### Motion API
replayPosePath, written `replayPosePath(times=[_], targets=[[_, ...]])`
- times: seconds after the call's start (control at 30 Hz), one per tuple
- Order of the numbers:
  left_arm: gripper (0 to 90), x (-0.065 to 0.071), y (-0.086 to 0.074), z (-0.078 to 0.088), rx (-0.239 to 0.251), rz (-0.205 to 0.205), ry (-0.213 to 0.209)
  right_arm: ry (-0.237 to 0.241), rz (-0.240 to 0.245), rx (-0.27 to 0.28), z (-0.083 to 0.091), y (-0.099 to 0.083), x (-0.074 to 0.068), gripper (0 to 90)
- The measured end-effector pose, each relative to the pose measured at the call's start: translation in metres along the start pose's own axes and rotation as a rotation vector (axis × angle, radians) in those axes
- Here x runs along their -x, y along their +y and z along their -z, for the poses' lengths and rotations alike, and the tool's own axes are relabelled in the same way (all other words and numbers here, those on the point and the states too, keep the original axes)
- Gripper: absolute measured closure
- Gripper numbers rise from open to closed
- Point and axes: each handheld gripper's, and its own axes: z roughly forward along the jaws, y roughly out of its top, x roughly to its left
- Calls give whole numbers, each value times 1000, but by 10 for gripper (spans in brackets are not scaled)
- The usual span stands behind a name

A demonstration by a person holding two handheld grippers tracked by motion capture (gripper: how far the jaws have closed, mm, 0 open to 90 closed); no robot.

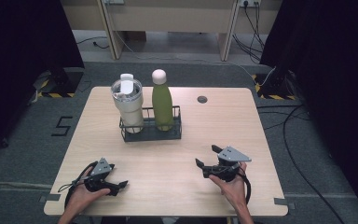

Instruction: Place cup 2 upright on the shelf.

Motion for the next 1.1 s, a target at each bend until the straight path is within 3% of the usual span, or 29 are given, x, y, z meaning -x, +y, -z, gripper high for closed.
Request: replayPosePath(times=[0.23,0.43,1.1], targets=[[101,0,0,0,0,-1,0,1,12,-6,5,-2,-5,151],[100,0,0,0,-2,-2,0,-21,17,-59,8,-15,-5,150],[101,0,0,0,-1,-1,1,-29,-20,-141,29,-43,-6,151]])
